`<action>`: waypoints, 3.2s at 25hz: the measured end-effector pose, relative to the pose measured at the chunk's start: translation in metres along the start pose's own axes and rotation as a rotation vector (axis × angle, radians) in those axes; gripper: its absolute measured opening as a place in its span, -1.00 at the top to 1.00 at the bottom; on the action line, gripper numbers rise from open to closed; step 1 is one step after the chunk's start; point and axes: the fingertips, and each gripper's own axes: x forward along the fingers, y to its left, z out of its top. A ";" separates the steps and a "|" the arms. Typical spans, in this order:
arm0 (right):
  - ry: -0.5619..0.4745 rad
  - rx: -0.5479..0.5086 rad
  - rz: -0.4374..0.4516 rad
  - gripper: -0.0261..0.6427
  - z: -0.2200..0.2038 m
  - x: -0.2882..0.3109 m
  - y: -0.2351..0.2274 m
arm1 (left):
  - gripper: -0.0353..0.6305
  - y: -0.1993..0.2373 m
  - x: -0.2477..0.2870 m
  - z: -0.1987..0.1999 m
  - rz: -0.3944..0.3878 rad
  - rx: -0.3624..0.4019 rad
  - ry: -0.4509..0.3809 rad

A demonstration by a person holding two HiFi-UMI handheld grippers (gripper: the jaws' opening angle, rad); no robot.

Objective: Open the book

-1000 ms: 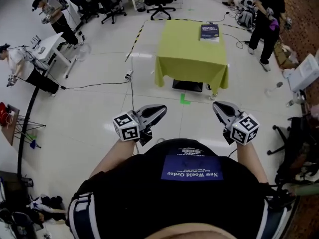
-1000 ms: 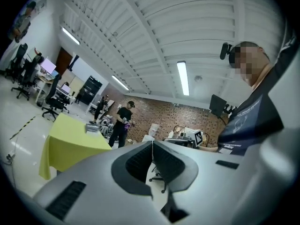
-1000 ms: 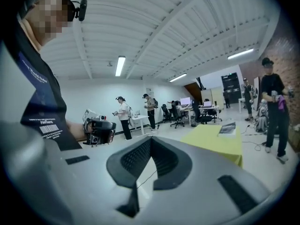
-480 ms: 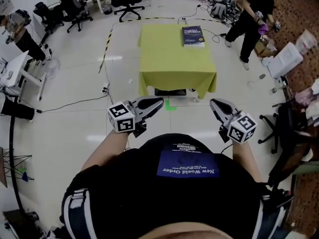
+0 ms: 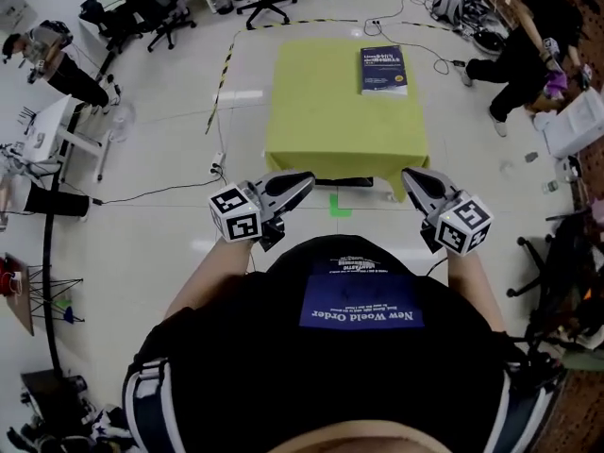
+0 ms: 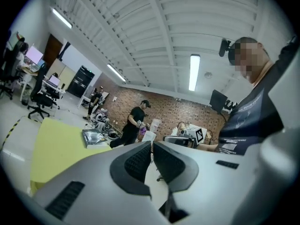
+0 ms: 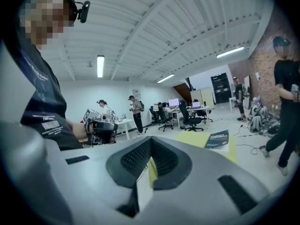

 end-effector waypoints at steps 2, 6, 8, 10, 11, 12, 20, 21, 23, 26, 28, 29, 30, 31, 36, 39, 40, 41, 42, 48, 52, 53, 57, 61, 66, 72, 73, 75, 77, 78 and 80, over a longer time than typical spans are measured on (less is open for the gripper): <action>0.002 -0.010 0.061 0.96 0.011 0.010 -0.033 | 0.87 0.010 0.026 0.011 0.040 -0.011 -0.010; -0.013 -0.056 0.141 0.96 0.042 0.036 -0.098 | 0.87 0.037 0.072 0.035 0.110 0.003 -0.030; -0.026 -0.049 0.169 0.96 0.050 0.052 -0.117 | 0.87 0.049 0.086 0.037 0.132 -0.004 -0.018; -0.021 -0.043 0.192 0.96 0.048 0.066 -0.130 | 0.87 0.064 0.090 0.035 0.157 0.004 0.002; -0.010 -0.041 0.194 0.96 0.045 0.074 -0.136 | 0.87 0.074 0.089 0.036 0.168 0.004 0.001; 0.001 -0.038 0.190 0.96 0.043 0.083 -0.142 | 0.87 0.085 0.087 0.036 0.176 -0.003 -0.004; 0.035 -0.042 0.062 0.96 0.072 0.176 -0.170 | 0.87 0.202 0.080 0.072 0.034 -0.018 -0.021; 0.038 -0.031 0.041 0.96 0.077 0.185 -0.172 | 0.87 0.217 0.081 0.078 0.004 -0.023 -0.017; 0.043 -0.006 -0.012 0.96 0.086 0.196 -0.178 | 0.87 0.241 0.083 0.087 -0.055 -0.012 0.007; 0.044 0.036 -0.103 0.96 0.100 0.216 -0.194 | 0.87 0.282 0.086 0.102 -0.100 0.034 0.044; 0.067 0.042 -0.118 0.96 0.097 0.233 -0.197 | 0.87 0.305 0.089 0.107 -0.115 0.035 0.056; 0.087 0.034 -0.114 0.96 0.092 0.239 -0.199 | 0.87 0.313 0.094 0.105 -0.123 0.027 0.059; 0.104 0.028 -0.106 0.96 0.086 0.244 -0.202 | 0.87 0.319 0.100 0.102 -0.128 0.017 0.061; 0.112 0.032 -0.099 0.96 0.080 0.247 -0.209 | 0.87 0.323 0.108 0.098 -0.131 0.007 0.063; 0.104 0.057 -0.041 0.96 0.064 0.257 -0.256 | 0.87 0.337 0.146 0.079 -0.076 -0.012 0.115; 0.096 0.050 0.003 0.96 0.062 0.252 -0.284 | 0.87 0.339 0.168 0.076 -0.001 -0.027 0.135; 0.087 0.051 0.013 0.96 0.063 0.248 -0.293 | 0.87 0.338 0.178 0.074 0.017 -0.028 0.142; 0.078 0.051 0.022 0.96 0.063 0.243 -0.302 | 0.86 0.336 0.188 0.072 0.028 -0.025 0.151; 0.067 0.052 0.027 0.96 0.064 0.238 -0.310 | 0.81 0.332 0.198 0.070 0.033 -0.015 0.165; 0.013 0.042 0.013 0.96 0.087 0.210 -0.330 | 0.40 0.325 0.256 0.067 -0.002 0.124 0.319; -0.004 0.044 -0.039 0.96 0.086 0.192 -0.349 | 0.02 0.341 0.296 0.042 0.019 0.261 0.457; -0.004 0.052 -0.057 0.96 0.082 0.188 -0.356 | -0.06 0.347 0.305 0.035 0.027 0.302 0.493; 0.007 0.102 -0.119 0.96 0.057 0.180 -0.383 | -0.09 0.372 0.338 -0.002 0.028 0.462 0.641; -0.022 0.185 -0.157 0.96 0.027 0.183 -0.409 | -0.09 0.400 0.373 -0.045 0.035 0.595 0.749; -0.045 0.239 -0.164 0.96 -0.013 0.182 -0.431 | -0.09 0.430 0.426 -0.093 0.068 0.834 0.843; -0.057 0.276 -0.165 0.96 -0.060 0.165 -0.456 | -0.09 0.441 0.475 -0.151 0.054 0.954 0.956; -0.059 0.281 -0.167 0.96 -0.065 0.162 -0.459 | -0.09 0.443 0.479 -0.158 0.052 0.956 0.971; -0.072 0.300 -0.168 0.96 -0.070 0.160 -0.458 | -0.09 0.447 0.481 -0.166 0.051 0.957 0.990; -0.076 0.311 -0.167 0.96 -0.074 0.159 -0.454 | -0.09 0.449 0.479 -0.167 0.048 0.948 0.993; -0.071 0.308 -0.168 0.96 -0.077 0.158 -0.453 | -0.09 0.450 0.478 -0.166 0.047 0.942 0.991; -0.071 0.313 -0.168 0.96 -0.082 0.154 -0.452 | -0.05 0.447 0.478 -0.167 0.042 0.935 0.988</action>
